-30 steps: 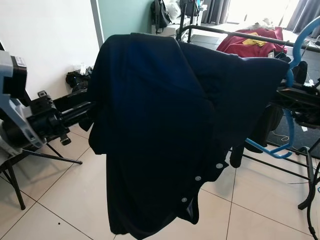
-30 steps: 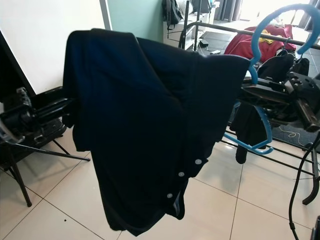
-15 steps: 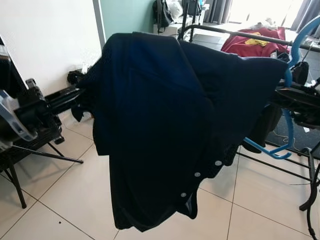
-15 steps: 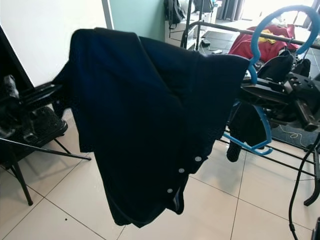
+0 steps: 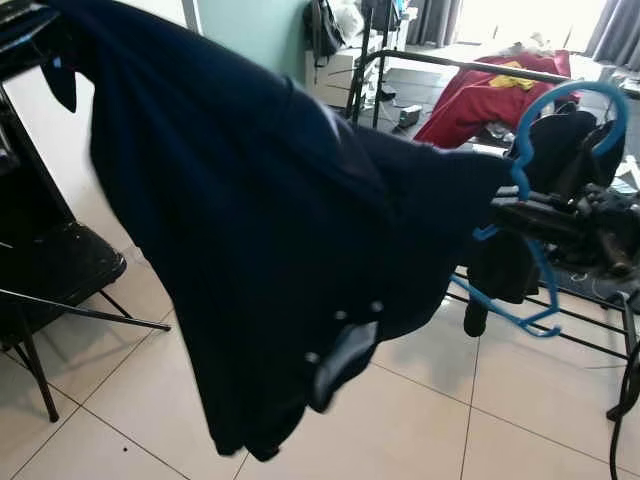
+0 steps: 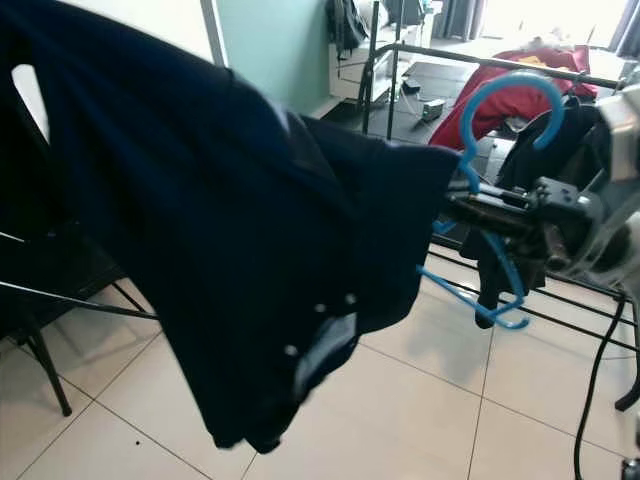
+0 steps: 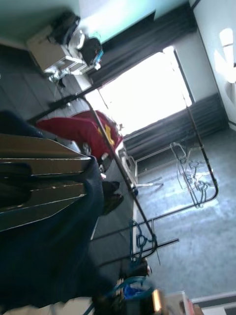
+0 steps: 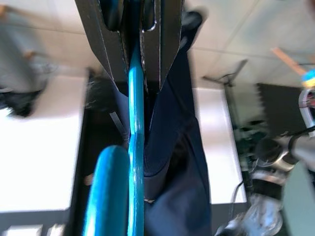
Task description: Hang hanger
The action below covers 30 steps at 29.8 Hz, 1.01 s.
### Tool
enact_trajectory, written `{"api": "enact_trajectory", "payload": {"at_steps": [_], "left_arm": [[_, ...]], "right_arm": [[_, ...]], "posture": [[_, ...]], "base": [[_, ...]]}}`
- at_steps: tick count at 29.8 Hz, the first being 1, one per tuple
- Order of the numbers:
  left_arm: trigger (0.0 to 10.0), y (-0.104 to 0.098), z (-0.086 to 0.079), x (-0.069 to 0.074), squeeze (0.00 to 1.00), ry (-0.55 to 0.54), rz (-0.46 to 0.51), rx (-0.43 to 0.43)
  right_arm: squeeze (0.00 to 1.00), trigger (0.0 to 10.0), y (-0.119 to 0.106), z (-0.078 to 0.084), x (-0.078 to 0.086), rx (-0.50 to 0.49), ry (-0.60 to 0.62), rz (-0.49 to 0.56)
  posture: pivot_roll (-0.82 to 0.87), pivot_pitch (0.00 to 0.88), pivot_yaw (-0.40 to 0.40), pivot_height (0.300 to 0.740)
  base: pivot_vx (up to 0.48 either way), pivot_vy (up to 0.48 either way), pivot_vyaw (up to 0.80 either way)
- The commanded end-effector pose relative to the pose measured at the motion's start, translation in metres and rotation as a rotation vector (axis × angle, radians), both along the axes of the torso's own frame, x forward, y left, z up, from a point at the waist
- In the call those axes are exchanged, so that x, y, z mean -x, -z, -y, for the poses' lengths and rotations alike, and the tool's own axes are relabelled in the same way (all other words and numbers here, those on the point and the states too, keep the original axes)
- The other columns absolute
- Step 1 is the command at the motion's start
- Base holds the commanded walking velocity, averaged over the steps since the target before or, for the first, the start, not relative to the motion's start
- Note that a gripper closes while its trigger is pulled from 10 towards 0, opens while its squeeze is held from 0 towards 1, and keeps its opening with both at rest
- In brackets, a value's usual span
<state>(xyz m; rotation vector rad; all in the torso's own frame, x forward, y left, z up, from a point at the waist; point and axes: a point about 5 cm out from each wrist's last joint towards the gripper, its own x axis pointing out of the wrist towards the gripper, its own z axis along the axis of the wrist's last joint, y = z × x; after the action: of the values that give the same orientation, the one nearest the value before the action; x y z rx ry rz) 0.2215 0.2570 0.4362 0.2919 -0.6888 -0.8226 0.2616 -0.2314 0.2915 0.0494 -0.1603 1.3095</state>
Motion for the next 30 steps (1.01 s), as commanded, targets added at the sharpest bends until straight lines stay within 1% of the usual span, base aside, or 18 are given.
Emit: {"api": "enact_trajectory", "payload": {"at_steps": [1, 4, 6, 7, 9, 10, 12, 13, 14, 15, 16, 20, 21, 22, 23, 25, 27, 30], "left_arm": [[0.0, -0.012, -0.001, 0.001, 0.0, -0.048, 0.05, -0.007], [0.0, -0.016, -0.001, 0.0, 0.0, -0.06, 0.062, 0.001], [0.0, -0.023, 0.0, -0.006, 0.0, -0.072, 0.062, 0.015], [0.0, -0.023, 0.0, -0.006, 0.0, -0.072, 0.062, 0.015], [0.0, -0.023, 0.001, -0.011, 0.0, -0.082, 0.044, 0.017], [0.0, -0.023, 0.001, -0.011, 0.0, -0.082, 0.044, 0.017], [0.0, -0.02, -0.002, -0.016, 0.0, -0.101, 0.024, 0.032], [0.0, -0.02, -0.002, -0.016, 0.0, -0.101, 0.024, 0.032], [0.0, -0.02, -0.004, -0.018, 0.0, -0.112, 0.011, 0.043], [0.0, -0.02, -0.004, -0.018, 0.0, -0.112, 0.011, 0.043], [0.0, -0.019, -0.008, -0.02, 0.0, -0.132, 0.0, 0.056], [0.0, -0.018, -0.019, -0.026, 0.0, -0.2, -0.011, 0.09], [0.0, -0.017, -0.029, -0.028, 0.0, -0.266, -0.012, 0.11], [0.0, -0.017, -0.029, -0.028, 0.0, -0.266, -0.012, 0.11], [0.0, -0.015, -0.038, -0.03, 0.0, -0.315, -0.013, 0.124], [0.0, -0.015, -0.038, -0.03, 0.0, -0.315, -0.013, 0.124], [0.0, -0.005, -0.05, -0.031, 0.0, -0.373, -0.042, 0.138], [0.0, -0.001, -0.05, -0.03, 0.0, -0.369, -0.06, 0.136]], "right_arm": [[0.0, 10.0, 0.004, -0.012, 0.004, 0.014, -0.05, -0.004], [0.0, 10.0, 0.006, -0.016, 0.004, 0.011, -0.067, -0.014], [0.0, 10.0, 0.005, -0.04, 0.014, -0.075, -0.208, -0.005], [0.0, 10.0, 0.005, -0.04, 0.014, -0.075, -0.208, -0.005], [0.0, 10.0, -0.01, -0.053, 0.022, -0.239, -0.326, 0.036], [0.0, 10.0, -0.01, -0.053, 0.022, -0.239, -0.326, 0.036], [0.0, 10.0, -0.026, -0.051, 0.023, -0.395, -0.358, 0.096], [0.0, 10.0, -0.026, -0.051, 0.023, -0.395, -0.358, 0.096], [0.0, 10.0, -0.031, -0.048, 0.022, -0.457, -0.359, 0.12], [0.0, 10.0, -0.031, -0.048, 0.022, -0.457, -0.359, 0.12], [0.0, 10.0, -0.035, -0.044, 0.02, -0.507, -0.355, 0.137], [0.0, 10.0, -0.035, -0.041, 0.016, -0.521, -0.32, 0.142], [0.0, 10.0, -0.034, -0.041, 0.014, -0.522, -0.29, 0.135], [0.0, 10.0, -0.034, -0.041, 0.014, -0.522, -0.29, 0.135], [0.0, 10.0, -0.032, -0.04, 0.011, -0.517, -0.258, 0.13], [0.0, 10.0, -0.032, -0.04, 0.011, -0.517, -0.258, 0.13], [0.0, 10.0, -0.031, -0.038, 0.004, -0.514, -0.167, 0.122], [0.0, 10.0, -0.03, -0.036, 0.001, -0.514, -0.129, 0.113]], "posture": [[-0.03, 0.026, 0.039, 0.74], [-0.03, 0.026, 0.04, 0.74], [-0.03, 0.021, 0.051, 0.74], [-0.03, 0.021, 0.051, 0.74], [-0.03, 0.019, 0.054, 0.74], [-0.03, 0.019, 0.054, 0.74], [-0.03, 0.019, 0.057, 0.74], [-0.03, 0.019, 0.057, 0.74], [-0.03, 0.018, 0.056, 0.74], [-0.03, 0.018, 0.056, 0.74], [-0.02, 0.018, 0.056, 0.74], [-0.02, 0.018, 0.053, 0.74], [-0.02, 0.018, 0.053, 0.74], [-0.02, 0.018, 0.053, 0.74], [-0.02, 0.019, 0.053, 0.74], [-0.02, 0.019, 0.053, 0.74], [-0.03, 0.023, 0.049, 0.74], [-0.03, 0.023, 0.048, 0.74]], "base": [[0.0, 0.0, 0.0], [0.0, 0.0, 0.0], [0.0, 0.0, 0.0], [0.0, 0.0, 0.0], [0.0, 0.0, 0.0], [0.0, 0.0, 0.0], [0.0, 0.0, 0.0], [0.0, 0.0, 0.0], [0.0, 0.0, 0.0], [0.0, 0.0, 0.0], [0.0, 0.0, 0.0], [0.0, 0.0, 0.0], [0.0, 0.0, 0.0], [0.0, 0.0, 0.0], [0.0, 0.0, 0.0], [0.0, 0.0, 0.0], [0.0, 0.0, 0.0], [0.0, 0.0, 0.0]]}}
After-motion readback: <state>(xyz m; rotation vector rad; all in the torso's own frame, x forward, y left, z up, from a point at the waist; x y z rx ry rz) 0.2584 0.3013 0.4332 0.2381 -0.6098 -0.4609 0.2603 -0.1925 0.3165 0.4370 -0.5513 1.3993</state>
